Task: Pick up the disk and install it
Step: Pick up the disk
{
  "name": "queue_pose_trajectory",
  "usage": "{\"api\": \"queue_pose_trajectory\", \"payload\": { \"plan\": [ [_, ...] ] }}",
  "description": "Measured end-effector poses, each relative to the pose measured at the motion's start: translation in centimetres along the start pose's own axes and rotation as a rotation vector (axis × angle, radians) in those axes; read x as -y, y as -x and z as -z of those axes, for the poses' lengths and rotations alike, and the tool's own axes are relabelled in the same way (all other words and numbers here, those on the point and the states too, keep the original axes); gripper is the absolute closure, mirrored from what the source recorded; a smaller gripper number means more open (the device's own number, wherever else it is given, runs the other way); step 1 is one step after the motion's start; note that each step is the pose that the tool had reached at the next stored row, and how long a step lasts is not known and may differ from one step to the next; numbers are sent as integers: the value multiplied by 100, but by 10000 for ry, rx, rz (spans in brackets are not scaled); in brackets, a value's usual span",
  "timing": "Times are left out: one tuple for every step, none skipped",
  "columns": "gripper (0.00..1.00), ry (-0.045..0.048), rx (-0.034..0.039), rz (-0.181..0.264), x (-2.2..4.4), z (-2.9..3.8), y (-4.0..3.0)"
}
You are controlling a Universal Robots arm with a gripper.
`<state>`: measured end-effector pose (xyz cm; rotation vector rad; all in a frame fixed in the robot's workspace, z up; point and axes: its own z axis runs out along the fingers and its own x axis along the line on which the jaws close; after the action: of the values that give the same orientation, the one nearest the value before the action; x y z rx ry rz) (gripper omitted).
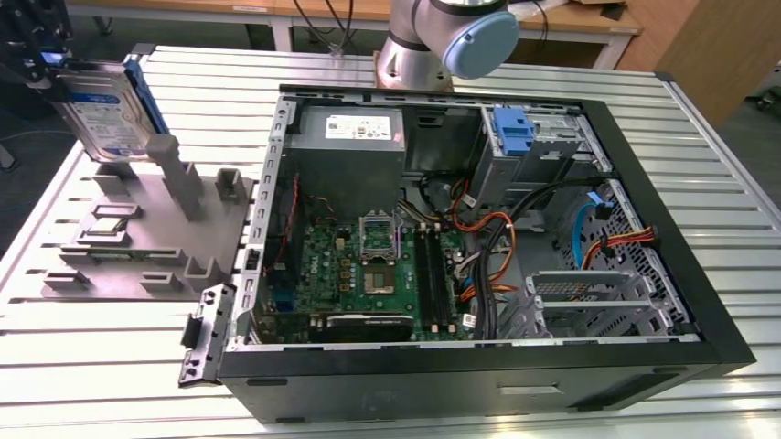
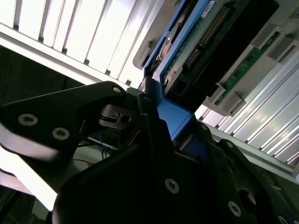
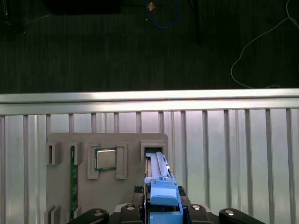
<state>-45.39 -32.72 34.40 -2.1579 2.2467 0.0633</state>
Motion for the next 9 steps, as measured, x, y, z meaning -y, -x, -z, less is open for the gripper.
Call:
{"api": "queue_pose_trajectory", "payload": {
  "plan": [
    [63,0,0,0,0,12,1],
    [63,-1,0,0,0,19,1],
    [63,0,0,-1,0,20,1],
    [63,-1,0,0,0,21,1],
    [63,1,0,0,-1,24,1],
    [63,1,0,0,-1,27,1],
    [63,0,0,0,0,29,1],
    [63,-1,1,0,-1,31,1],
    [63,-1,0,0,0,33,2]
  ]
}}
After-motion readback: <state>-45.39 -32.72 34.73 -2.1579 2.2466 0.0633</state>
